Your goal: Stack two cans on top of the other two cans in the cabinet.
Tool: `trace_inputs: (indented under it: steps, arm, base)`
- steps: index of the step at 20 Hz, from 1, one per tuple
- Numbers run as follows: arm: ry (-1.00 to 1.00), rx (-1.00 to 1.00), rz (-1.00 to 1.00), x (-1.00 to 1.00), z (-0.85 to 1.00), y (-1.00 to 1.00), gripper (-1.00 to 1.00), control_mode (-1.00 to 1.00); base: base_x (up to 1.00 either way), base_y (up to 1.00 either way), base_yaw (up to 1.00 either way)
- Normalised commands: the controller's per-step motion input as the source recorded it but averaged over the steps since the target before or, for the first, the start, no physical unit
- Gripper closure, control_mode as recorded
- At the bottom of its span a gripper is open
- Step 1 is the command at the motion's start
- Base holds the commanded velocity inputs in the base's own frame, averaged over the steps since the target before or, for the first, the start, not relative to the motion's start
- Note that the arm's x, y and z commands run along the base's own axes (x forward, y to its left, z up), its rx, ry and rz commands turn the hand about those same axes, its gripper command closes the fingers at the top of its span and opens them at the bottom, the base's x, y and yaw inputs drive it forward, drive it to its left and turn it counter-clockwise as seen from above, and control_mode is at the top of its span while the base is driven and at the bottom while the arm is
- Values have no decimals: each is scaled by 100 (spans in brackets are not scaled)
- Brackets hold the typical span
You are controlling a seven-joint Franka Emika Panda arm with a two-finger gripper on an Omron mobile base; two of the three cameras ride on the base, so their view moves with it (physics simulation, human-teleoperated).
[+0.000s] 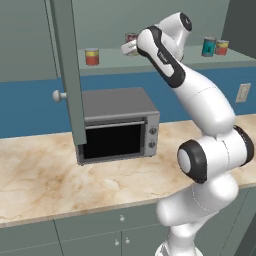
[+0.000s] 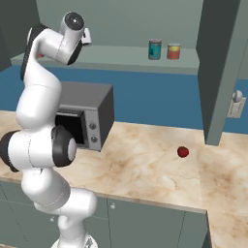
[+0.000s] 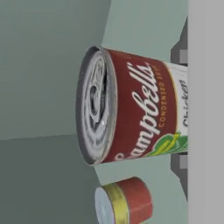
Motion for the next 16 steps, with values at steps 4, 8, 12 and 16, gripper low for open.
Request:
trace_inputs:
  steps: [4, 8, 12, 16]
  arm:
    - [-4, 0, 12, -23, 42, 22, 100, -100]
    - [-10, 0, 9, -16, 36, 35, 100, -100]
    - [-4, 0, 11, -1, 29, 37, 100, -100]
    - [0, 0, 10, 7, 10, 49, 100, -100]
  base:
    - [0, 0, 0]
    - [0, 0, 0]
    - [0, 0, 0]
    - [0, 0, 0]
